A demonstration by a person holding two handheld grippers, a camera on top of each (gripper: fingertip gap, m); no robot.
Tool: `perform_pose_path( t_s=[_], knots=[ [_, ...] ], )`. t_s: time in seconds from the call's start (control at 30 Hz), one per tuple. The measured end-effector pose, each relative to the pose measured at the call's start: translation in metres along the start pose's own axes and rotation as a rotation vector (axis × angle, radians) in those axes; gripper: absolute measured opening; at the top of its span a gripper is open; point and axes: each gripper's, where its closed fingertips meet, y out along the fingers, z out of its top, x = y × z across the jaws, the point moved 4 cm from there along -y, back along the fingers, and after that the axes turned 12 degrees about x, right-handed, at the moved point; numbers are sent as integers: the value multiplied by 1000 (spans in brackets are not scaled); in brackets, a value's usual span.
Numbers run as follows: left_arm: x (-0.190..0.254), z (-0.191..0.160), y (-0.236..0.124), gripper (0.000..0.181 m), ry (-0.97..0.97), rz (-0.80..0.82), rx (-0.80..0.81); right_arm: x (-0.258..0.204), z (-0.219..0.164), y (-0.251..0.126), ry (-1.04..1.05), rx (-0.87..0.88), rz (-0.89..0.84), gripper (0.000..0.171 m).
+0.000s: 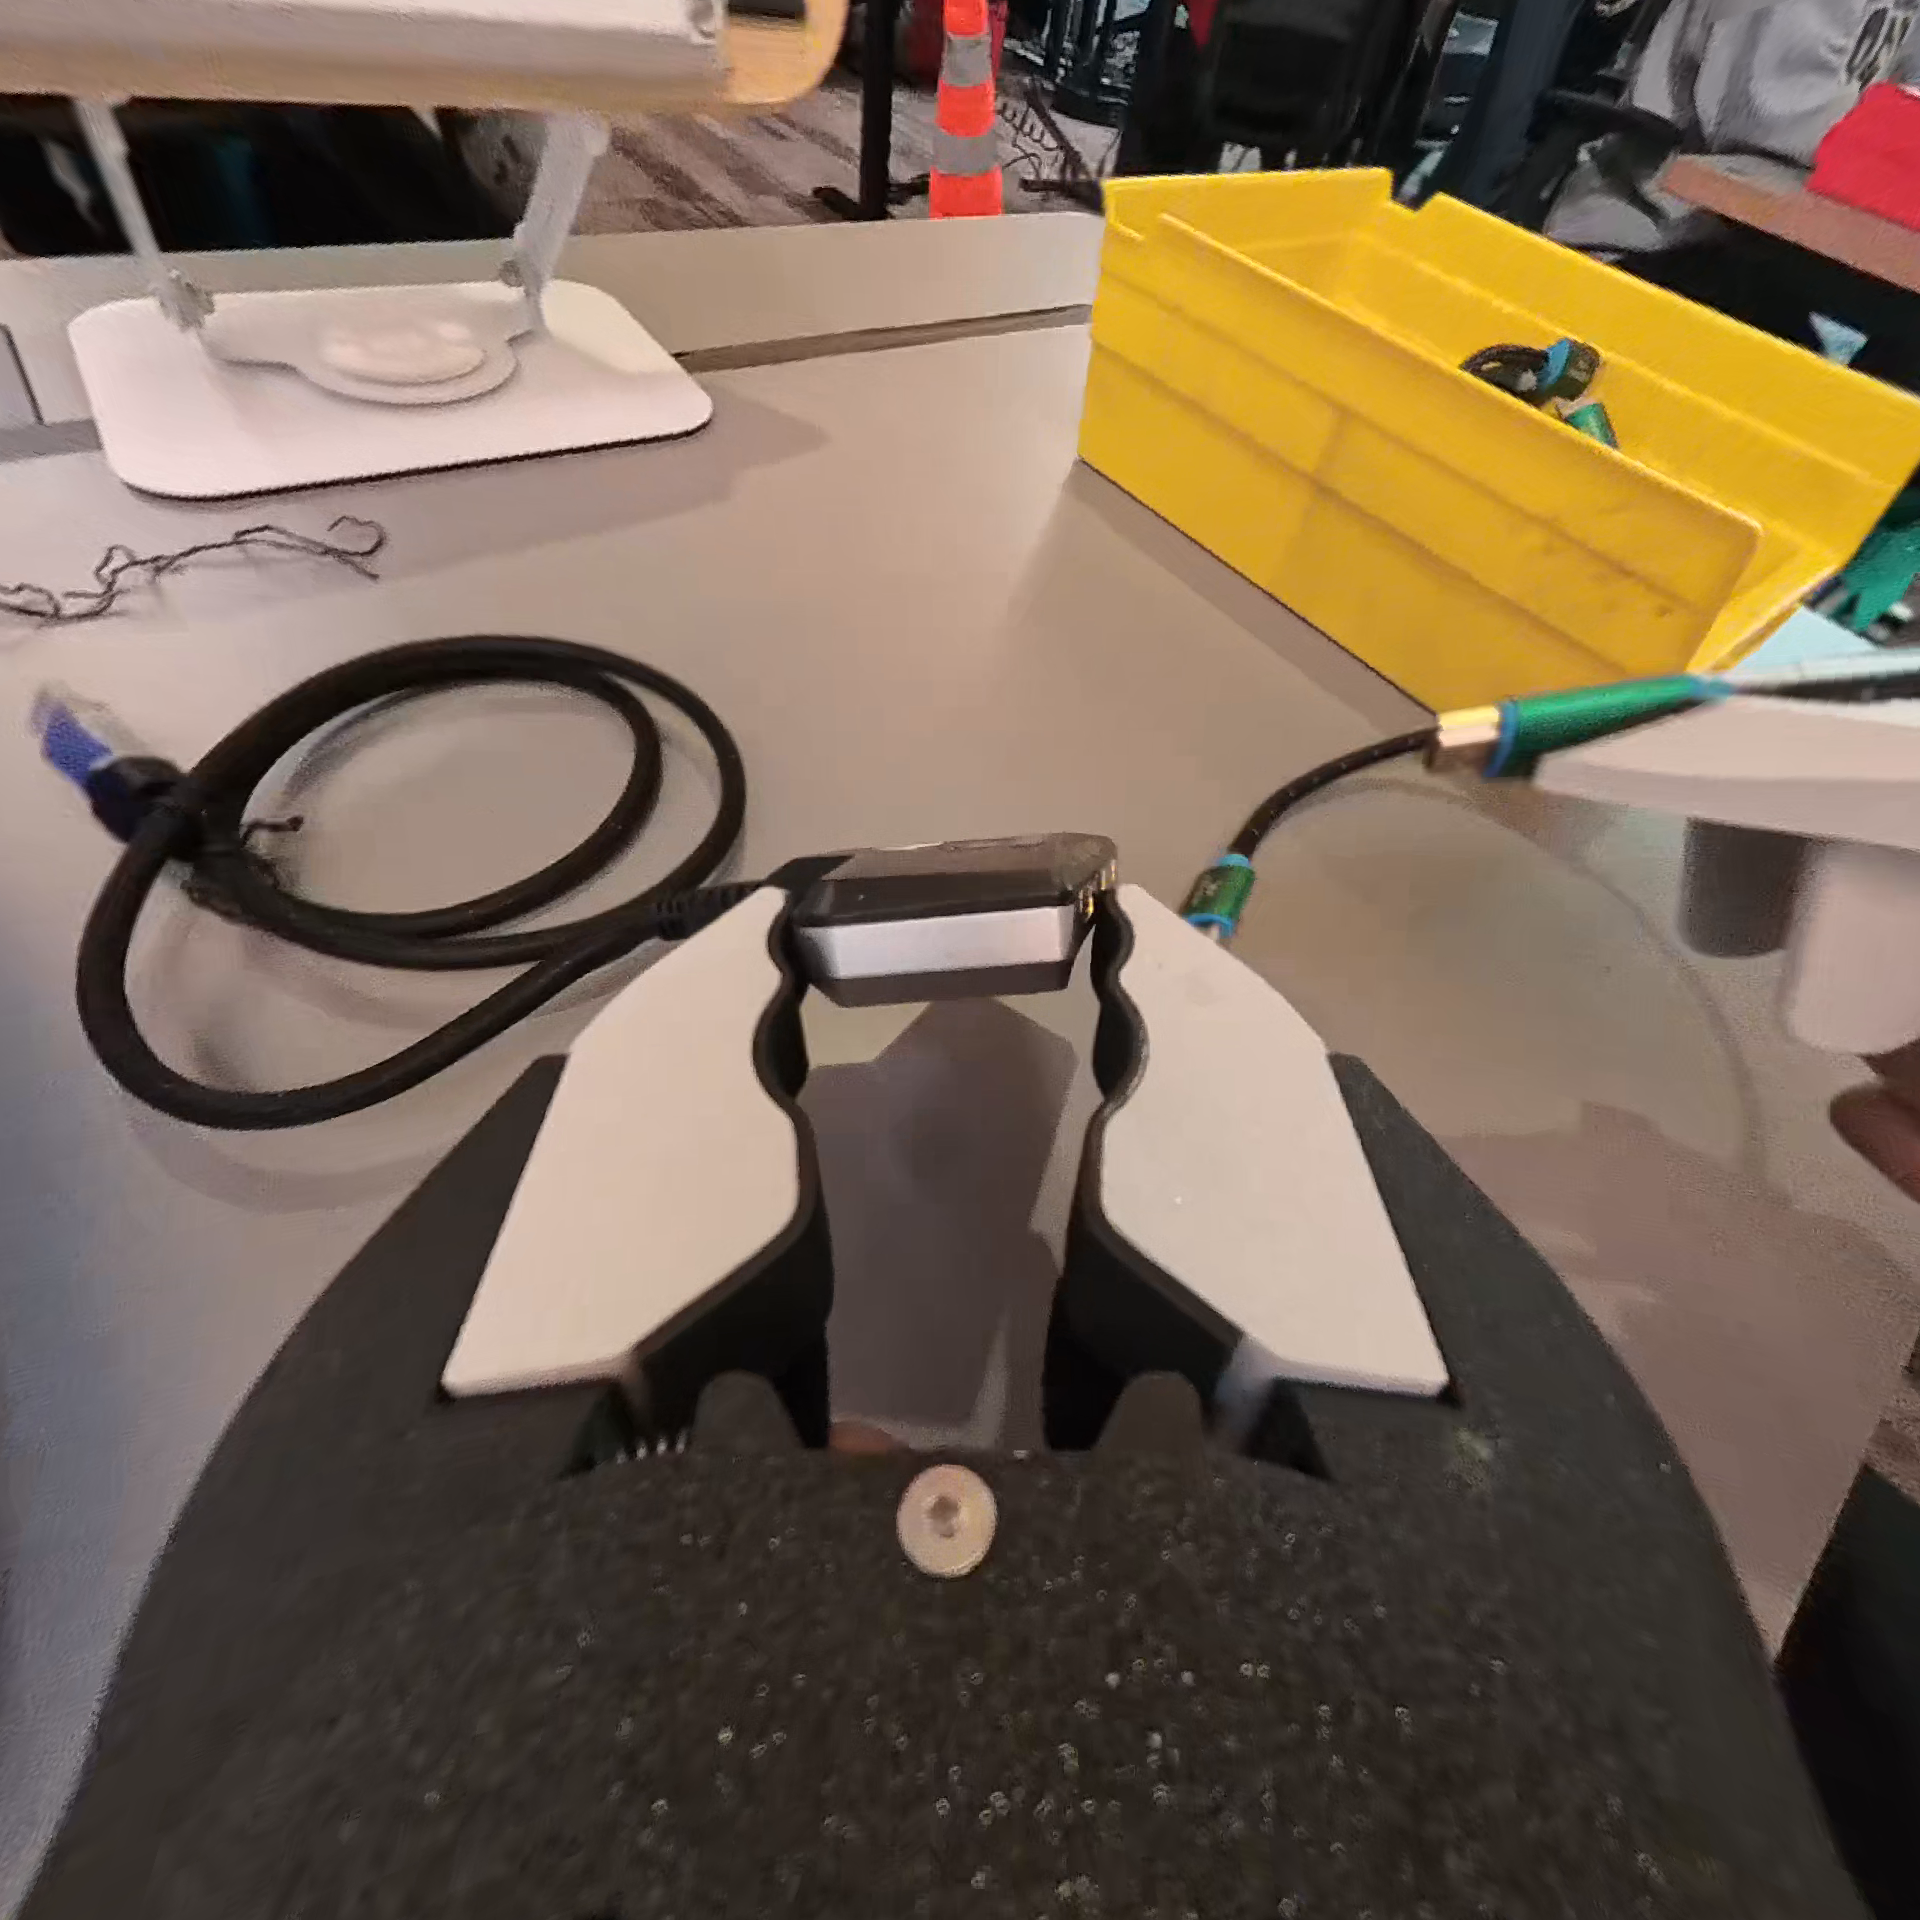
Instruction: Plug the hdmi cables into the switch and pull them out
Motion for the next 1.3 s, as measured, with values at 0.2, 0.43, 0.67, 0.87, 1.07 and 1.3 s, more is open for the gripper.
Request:
perform_pose_path(
  t_s=[0.2,0.43,0.67,0.87,1.07,1.3],
  knots=[
    [3,-3,-11,52,-42,-63,-18,-22,21,-12,7,-214,299,12],
    [6,-9,-12,52,-51,-100,-45,8,129,-21,38,-216,320,10],
    [1,-9,-14,52,-86,-115,-54,69,184,-38,17,-188,183,10],
    [3,-10,-14,52,-94,-127,-59,138,169,-45,49,-272,49,21],
    [4,-10,-14,52,-94,-134,-61,184,139,-58,44,-380,-35,0],
    [4,-12,-13,52,-98,-137,-67,218,108,-76,-109,-513,-148,0]
  ],
)
